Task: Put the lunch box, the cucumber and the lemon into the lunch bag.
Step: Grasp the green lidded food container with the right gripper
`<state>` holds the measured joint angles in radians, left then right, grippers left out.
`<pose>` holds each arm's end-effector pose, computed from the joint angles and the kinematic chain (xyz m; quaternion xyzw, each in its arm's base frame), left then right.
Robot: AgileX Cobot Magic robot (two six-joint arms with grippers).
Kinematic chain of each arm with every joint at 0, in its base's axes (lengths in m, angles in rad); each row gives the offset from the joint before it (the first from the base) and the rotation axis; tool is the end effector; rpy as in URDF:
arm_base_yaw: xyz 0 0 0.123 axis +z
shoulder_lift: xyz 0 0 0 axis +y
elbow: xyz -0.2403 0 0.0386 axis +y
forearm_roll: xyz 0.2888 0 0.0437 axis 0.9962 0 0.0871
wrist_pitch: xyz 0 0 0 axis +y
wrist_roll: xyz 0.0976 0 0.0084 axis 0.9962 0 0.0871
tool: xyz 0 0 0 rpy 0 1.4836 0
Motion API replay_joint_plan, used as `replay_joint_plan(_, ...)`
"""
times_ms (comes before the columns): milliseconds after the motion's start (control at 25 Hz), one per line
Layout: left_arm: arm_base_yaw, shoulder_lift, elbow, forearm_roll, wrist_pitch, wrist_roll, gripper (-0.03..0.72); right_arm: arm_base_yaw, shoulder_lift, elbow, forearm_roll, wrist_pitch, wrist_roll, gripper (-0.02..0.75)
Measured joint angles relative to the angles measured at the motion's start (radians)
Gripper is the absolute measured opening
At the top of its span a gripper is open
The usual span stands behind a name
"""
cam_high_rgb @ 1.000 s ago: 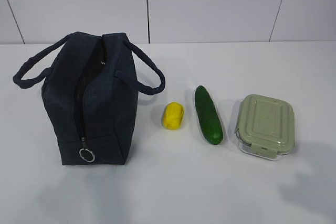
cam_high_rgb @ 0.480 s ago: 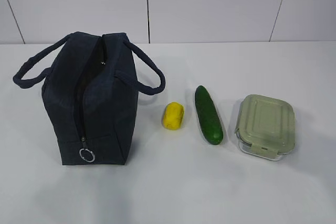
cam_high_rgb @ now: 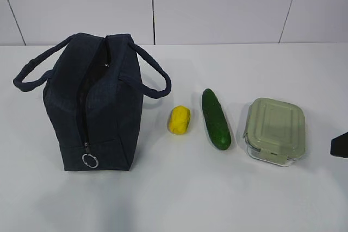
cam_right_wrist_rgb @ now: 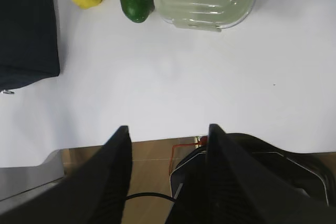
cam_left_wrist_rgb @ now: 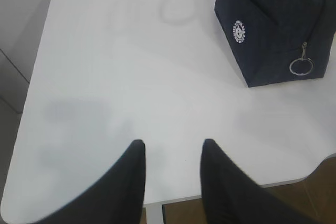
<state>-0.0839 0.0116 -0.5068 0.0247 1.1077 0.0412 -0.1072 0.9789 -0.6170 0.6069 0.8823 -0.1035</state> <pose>0.0781 -0.0044 0.2909 0.0534 0.8647 0.0017 0.4994 0.2298 0.0187 0.2058 0.1401 0.9337 0.2427 0.2228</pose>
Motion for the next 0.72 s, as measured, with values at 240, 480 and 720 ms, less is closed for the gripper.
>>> replay_joint_plan(240,0.000,0.000,0.000,0.000,0.000,0.000,0.239,-0.178,0.145,-0.040,0.186,0.029,-0.248,0.349)
replay_joint_plan(480,0.000,0.000,0.000,0.000,0.000,0.000,0.239,-0.376,0.358,-0.104,0.420,0.258,-0.571,0.349)
replay_joint_plan(720,0.000,0.000,0.000,-0.002,0.000,0.000,0.239,-0.430,0.509,-0.115,0.532,0.291,-0.820,0.349)
